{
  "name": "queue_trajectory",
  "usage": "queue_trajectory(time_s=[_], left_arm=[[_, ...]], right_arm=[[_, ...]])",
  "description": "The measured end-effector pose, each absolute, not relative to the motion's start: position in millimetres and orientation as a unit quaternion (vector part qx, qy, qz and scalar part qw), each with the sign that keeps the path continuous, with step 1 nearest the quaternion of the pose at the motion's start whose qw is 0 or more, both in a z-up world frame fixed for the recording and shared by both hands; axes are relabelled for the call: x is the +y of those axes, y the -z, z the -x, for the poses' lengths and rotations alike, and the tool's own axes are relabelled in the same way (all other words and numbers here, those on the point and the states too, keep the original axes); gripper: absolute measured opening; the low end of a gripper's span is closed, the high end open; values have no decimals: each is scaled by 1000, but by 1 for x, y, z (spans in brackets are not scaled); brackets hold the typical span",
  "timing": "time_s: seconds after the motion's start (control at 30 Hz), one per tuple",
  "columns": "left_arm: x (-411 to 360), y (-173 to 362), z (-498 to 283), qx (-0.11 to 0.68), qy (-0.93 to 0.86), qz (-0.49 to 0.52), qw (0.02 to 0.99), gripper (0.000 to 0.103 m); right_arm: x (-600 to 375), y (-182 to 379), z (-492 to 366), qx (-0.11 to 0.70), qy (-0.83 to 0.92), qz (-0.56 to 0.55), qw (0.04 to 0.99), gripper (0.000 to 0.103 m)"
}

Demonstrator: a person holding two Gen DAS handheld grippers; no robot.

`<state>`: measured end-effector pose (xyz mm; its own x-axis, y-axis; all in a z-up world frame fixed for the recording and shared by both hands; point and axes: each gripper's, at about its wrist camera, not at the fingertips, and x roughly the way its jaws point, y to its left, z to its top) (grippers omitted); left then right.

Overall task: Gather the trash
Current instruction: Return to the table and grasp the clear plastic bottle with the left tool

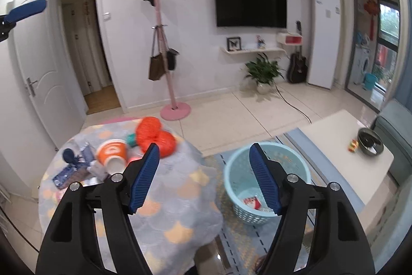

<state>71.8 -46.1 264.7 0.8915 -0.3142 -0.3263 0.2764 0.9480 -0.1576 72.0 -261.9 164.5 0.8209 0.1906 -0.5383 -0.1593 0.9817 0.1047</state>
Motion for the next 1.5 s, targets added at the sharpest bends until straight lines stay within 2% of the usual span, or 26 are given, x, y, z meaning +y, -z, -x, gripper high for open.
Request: queue_trajectory(time_s=[0.2,0.43,0.6,0.77,1.1,1.2,1.43,1.5], left_arm=[[15,-229,-48,198,114,64,971,70],[98,-149,-40,250,30,77,965,73],[147,-99,-53,292,-26,79,953,73],[186,-55,-87,340,-39,123,932,73],[242,-6,-158,380,-84,288,875,74],[245,8,-176,392,-99,300,864,76],[240,13,-185,398,-102,289,865,74],[244,15,-183,397,-94,293,865,65]], right_arm=[[-225,-167,-70,283,-136,-33,949,70],[-168,-141,-88,296,-194,-44,934,70],[-133,-111,-102,310,-204,-27,928,70],[-106,-80,-120,337,-215,-14,916,70],[-99,-46,-143,365,-204,-8,908,70],[-100,-38,-149,373,-196,-3,907,70],[-101,-20,-156,392,-193,0,900,70],[-102,-17,-158,396,-191,-2,898,70]])
